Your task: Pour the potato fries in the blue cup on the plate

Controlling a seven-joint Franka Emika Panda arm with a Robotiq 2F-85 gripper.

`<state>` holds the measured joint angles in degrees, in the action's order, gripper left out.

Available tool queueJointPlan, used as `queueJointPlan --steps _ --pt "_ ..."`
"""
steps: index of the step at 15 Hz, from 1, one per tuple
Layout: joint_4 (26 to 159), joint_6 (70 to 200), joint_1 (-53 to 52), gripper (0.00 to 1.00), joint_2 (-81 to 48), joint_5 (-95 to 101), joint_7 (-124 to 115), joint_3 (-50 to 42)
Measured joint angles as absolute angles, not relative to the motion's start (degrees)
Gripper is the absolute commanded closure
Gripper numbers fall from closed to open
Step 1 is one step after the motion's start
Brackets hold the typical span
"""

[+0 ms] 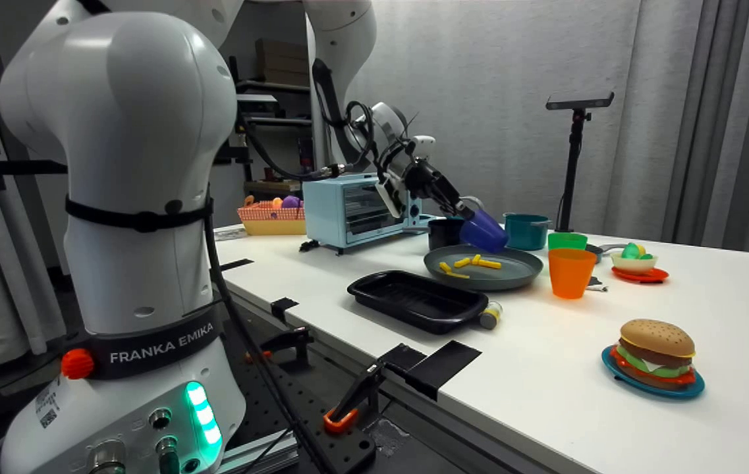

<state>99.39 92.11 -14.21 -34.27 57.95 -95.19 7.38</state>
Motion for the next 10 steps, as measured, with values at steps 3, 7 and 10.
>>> queueJointPlan --steps 3,7,10 --pt "99.9 93.5 -14.0 0.99 -33.6 57.9 -97.6 6.9" --pt "106.0 95.5 -10.3 0.99 -23.8 56.6 -97.6 5.5" --pt "110.9 99.2 -7.2 0.99 -15.1 56.2 -96.7 4.5"
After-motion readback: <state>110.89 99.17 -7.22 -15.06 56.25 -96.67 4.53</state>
